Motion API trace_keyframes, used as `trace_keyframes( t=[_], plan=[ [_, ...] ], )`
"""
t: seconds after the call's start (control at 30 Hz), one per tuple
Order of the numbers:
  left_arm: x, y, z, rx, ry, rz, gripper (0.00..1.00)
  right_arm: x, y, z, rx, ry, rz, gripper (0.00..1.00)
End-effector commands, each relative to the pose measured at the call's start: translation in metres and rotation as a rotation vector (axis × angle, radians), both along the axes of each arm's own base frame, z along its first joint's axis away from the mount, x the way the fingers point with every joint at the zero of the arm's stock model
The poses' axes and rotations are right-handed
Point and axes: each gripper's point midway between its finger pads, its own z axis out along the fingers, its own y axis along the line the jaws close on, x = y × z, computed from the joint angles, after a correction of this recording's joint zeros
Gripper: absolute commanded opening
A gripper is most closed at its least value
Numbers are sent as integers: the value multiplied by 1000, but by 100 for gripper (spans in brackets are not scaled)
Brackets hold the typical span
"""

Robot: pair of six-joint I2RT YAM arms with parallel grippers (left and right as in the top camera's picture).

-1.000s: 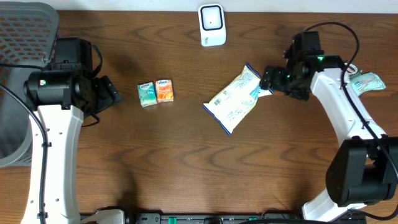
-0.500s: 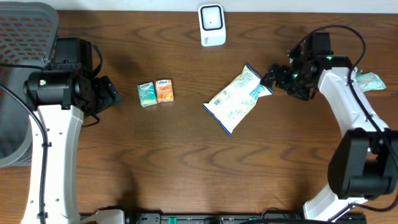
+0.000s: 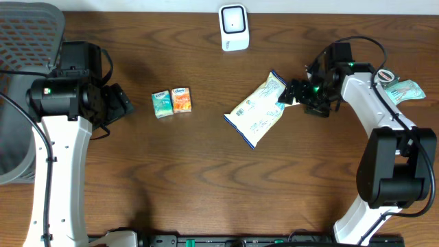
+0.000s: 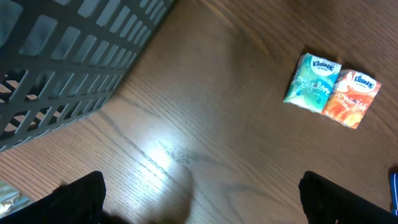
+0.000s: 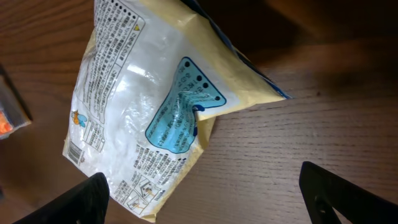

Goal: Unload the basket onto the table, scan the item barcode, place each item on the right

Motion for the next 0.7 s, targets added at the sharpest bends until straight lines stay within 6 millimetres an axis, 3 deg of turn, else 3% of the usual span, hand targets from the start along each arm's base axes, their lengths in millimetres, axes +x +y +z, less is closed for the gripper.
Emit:
trace_keyframes(
  t=[0.0, 0.13, 0.67],
  plan=[
    [0, 3, 0, 6, 3, 16, 98, -4, 5, -8, -8, 15, 21, 93],
    [0, 3, 0, 6, 3, 15, 98, -5, 8, -12, -29, 14, 30, 99],
    [0, 3, 0, 6, 3, 16, 98, -4, 15, -44, 6, -22, -52, 95]
  ],
)
